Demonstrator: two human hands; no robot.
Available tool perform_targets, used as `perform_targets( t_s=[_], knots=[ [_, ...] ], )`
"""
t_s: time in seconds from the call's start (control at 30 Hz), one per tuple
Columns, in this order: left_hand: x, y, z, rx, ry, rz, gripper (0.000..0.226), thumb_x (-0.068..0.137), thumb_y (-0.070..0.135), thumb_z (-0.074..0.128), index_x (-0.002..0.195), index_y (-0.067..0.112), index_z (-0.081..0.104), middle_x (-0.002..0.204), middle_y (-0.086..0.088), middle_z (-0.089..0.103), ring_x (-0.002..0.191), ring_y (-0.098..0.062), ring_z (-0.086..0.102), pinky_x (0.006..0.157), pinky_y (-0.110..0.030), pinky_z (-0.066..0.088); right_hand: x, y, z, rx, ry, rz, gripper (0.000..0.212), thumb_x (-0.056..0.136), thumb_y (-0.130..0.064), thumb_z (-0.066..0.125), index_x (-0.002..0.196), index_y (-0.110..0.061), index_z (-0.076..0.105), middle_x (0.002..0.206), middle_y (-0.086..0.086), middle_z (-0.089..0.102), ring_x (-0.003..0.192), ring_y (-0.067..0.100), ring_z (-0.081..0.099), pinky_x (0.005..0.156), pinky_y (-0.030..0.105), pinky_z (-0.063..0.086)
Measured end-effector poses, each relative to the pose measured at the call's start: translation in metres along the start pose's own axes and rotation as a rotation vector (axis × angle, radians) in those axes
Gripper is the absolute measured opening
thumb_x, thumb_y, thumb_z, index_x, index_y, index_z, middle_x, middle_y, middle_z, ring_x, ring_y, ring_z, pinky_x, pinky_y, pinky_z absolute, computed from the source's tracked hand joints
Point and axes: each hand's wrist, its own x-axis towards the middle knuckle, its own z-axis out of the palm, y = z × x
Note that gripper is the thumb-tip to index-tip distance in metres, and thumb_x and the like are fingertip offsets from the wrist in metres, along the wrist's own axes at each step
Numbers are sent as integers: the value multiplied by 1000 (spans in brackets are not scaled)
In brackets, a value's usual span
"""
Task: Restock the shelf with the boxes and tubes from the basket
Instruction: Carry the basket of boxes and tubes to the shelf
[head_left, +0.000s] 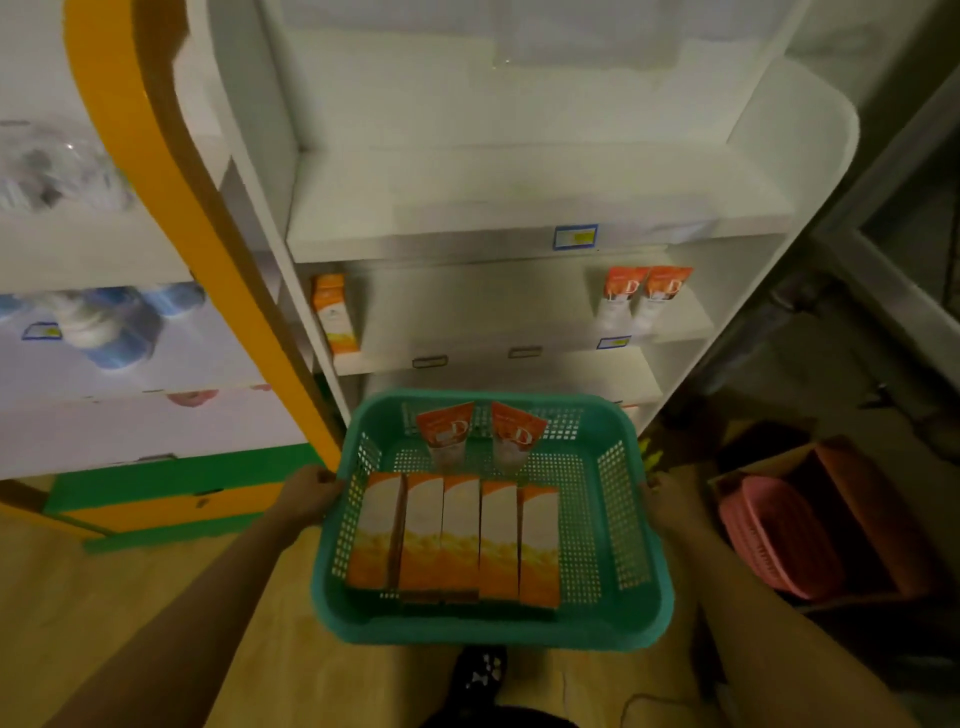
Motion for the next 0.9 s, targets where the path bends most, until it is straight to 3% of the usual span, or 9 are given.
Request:
perform_targets(
  t_s=[0.13,0.23,0.33,0.43,0.5,0.67,0.9],
  knots=[
    [-1,5,18,-53,38,-18,21,89,14,53,82,-3,62,79,-20,59,75,-27,57,78,-46,54,21,-2,-21,-93,-35,-39,36,99,-18,34,114,6,57,122,27,57,110,36,53,83,31,39],
    [-4,6,36,-106,75,-31,27,71,29,56,70,2,61,73,-19,58,69,-24,54,67,-39,48,37,3,-25,-124,-77,-50,35,100,-18,33,121,2,51,126,21,53,110,32,50,84,29,38],
    [3,-4,59,-152,83,-69,27,59,31,48,61,6,55,68,-18,56,65,-23,53,65,-34,43,71,13,-8,-56,-117,-70,33,100,-20,34,120,1,50,126,19,54,109,33,52,88,33,43],
    [24,-18,79,-128,108,-105,26,59,34,47,57,9,54,67,-17,58,64,-23,54,65,-33,44,102,22,18,-32,-119,-72,32,99,-19,36,119,1,51,122,24,56,102,34,54,92,41,44],
    [38,-27,93,-114,113,-118,26,60,35,47,57,10,55,68,-17,58,64,-23,54,65,-33,44,119,31,38,-42,-130,-72,33,99,-19,36,120,1,51,122,24,56,108,36,54,92,41,43],
    [97,-64,136,-122,108,-146,24,89,14,55,67,7,62,81,-21,63,72,-25,57,67,-33,44,173,64,101,8,-123,-109,33,99,-22,38,119,0,52,121,25,58,108,37,55,89,40,44],
    [191,-131,210,-83,125,-137,21,87,19,57,82,1,67,89,-22,66,82,-30,62,79,-44,52,254,120,211,-19,-103,-127,33,99,-24,38,119,-3,52,117,22,61,101,34,59,82,36,46]
  ],
)
